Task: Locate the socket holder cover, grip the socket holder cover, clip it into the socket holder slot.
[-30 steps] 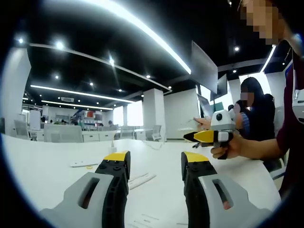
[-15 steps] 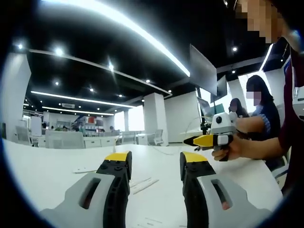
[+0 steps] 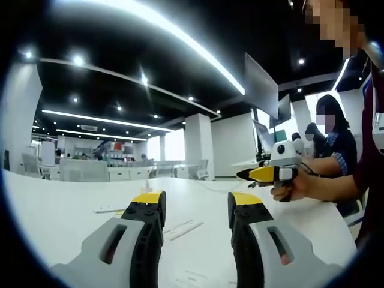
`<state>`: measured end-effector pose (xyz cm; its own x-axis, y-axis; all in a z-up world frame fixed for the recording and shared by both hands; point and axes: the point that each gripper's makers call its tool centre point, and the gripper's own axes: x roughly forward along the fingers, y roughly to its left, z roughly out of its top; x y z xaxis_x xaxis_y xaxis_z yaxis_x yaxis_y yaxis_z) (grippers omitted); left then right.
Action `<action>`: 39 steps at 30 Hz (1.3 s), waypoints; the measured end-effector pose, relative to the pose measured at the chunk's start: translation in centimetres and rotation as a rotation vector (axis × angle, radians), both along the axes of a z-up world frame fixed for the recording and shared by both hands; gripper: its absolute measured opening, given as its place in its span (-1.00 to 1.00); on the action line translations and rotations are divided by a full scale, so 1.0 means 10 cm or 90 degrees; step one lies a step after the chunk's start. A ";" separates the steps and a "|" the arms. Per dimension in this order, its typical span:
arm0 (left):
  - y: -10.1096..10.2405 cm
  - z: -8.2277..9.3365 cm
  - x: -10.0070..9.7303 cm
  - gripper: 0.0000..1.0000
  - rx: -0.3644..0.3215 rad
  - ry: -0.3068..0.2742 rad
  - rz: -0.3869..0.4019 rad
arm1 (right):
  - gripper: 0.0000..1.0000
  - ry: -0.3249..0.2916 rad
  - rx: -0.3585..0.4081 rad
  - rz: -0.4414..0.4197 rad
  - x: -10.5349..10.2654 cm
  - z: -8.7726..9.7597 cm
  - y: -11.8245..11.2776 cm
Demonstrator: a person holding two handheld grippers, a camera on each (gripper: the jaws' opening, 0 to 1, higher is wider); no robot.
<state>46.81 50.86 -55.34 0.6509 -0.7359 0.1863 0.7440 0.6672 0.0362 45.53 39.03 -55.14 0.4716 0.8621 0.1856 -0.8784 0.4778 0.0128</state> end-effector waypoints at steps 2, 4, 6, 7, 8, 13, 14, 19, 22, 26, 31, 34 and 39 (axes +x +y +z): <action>-0.01 -0.01 0.00 -0.15 0.002 0.005 -0.002 | -0.57 0.000 -0.001 -0.001 0.00 0.00 0.00; -0.01 -0.03 0.00 -0.15 0.003 0.010 -0.004 | -0.57 0.000 -0.002 -0.001 0.01 0.00 0.00; -0.02 -0.04 0.00 -0.15 0.006 0.012 -0.005 | -0.57 0.001 -0.001 -0.001 0.01 0.00 0.00; -0.02 -0.05 0.01 -0.15 0.007 0.013 -0.006 | -0.57 0.001 -0.001 -0.001 0.01 0.00 0.00; -0.02 -0.05 0.01 -0.14 0.009 0.014 -0.007 | -0.57 0.001 -0.001 -0.001 0.01 0.00 0.00; -0.01 -0.04 0.01 -0.15 0.009 0.006 -0.005 | -0.57 0.002 -0.003 0.000 0.02 -0.01 0.02; -0.01 -0.04 0.01 -0.15 0.010 0.006 -0.005 | -0.57 0.003 -0.003 0.001 0.02 -0.01 0.02; -0.02 -0.04 0.01 -0.15 0.009 0.007 -0.008 | -0.57 0.003 -0.004 0.001 0.02 -0.02 0.02; -0.01 -0.04 0.01 -0.15 0.008 0.007 -0.006 | -0.57 0.003 -0.004 0.000 0.03 -0.01 0.02; -0.01 -0.05 0.02 -0.15 0.007 0.010 -0.006 | -0.57 0.004 -0.001 -0.003 0.04 -0.01 0.01; -0.02 -0.05 0.01 -0.15 0.006 0.011 -0.009 | -0.57 0.005 -0.001 -0.005 0.04 -0.01 0.00; -0.02 -0.05 0.01 -0.15 0.005 0.012 -0.010 | -0.57 0.006 -0.001 -0.005 0.04 -0.02 0.00; -0.03 -0.06 0.00 -0.15 0.005 0.013 -0.013 | -0.57 0.007 -0.003 -0.005 0.04 -0.03 0.00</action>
<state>46.81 50.56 -55.95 0.6395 -0.7503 0.1673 0.7581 0.6517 0.0251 45.93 39.07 -55.49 0.4804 0.8592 0.1757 -0.8744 0.4848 0.0200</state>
